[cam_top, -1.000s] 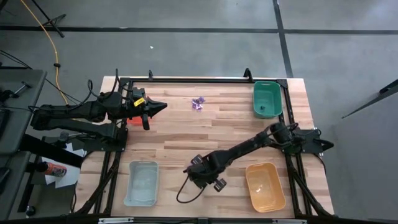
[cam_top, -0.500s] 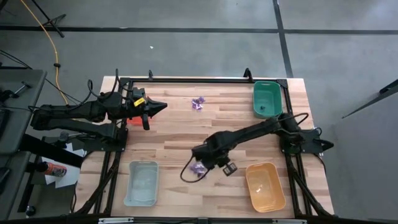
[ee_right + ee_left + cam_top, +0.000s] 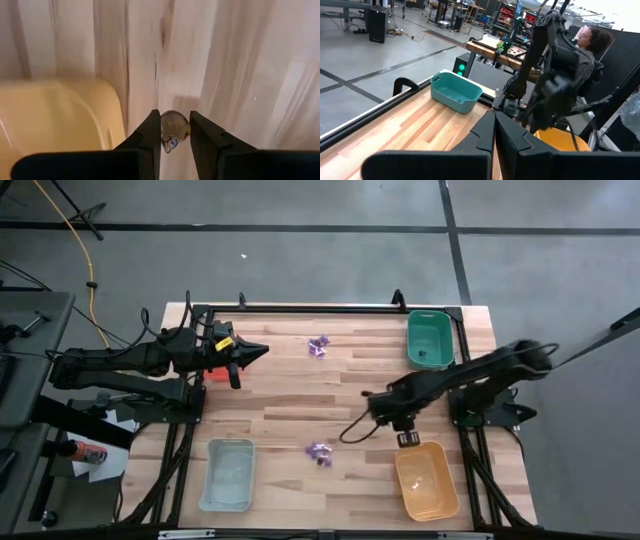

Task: Sort Halloween decoration
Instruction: Put the black skull toy into the green bin

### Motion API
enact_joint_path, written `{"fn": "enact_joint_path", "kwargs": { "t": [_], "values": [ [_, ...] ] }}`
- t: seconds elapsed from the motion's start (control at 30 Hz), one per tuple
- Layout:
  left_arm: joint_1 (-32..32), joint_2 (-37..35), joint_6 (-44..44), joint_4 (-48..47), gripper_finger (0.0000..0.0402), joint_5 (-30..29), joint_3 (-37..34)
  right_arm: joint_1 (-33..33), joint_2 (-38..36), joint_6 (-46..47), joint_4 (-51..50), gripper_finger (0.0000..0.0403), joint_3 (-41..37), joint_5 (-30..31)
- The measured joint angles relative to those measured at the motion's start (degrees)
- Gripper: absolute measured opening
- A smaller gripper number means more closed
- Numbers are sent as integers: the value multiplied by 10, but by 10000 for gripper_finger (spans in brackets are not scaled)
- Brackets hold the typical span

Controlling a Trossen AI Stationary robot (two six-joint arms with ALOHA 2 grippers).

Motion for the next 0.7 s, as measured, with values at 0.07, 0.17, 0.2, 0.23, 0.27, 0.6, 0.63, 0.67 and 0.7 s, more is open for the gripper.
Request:
{"fn": "enact_joint_path", "kwargs": {
  "t": [0.07, 0.17, 0.2, 0.23, 0.27, 0.6, 0.63, 0.67, 0.7],
  "values": [
    [0, 0, 0, 0, 1, 0, 0, 0, -44, 53, 70, 68, -32, 18],
    [0, 0, 0, 0, 1, 0, 0, -1, -92, 92, 199, 68, -62, 77],
    [0, 0, 0, 0, 1, 0, 0, -4, -102, 94, 243, 68, -67, 102],
    [0, 0, 0, 0, 1, 0, 0, -7, -108, 91, 285, 68, -69, 125],
    [0, 0, 0, 0, 1, 0, 0, -12, -113, 85, 327, 68, -69, 148],
    [0, 3, 0, 0, 1, 0, 0, -88, -118, 0, 651, 68, -69, 199],
    [0, 3, -1, 2, 1, 0, 0, -92, -118, -6, 666, 68, -69, 199],
    [0, 4, -1, 3, 1, 0, 0, -96, -119, -13, 677, 68, -69, 198],
    [0, 5, -3, 2, 1, 0, 0, -99, -120, -15, 686, 68, -69, 198]
  ]
}}
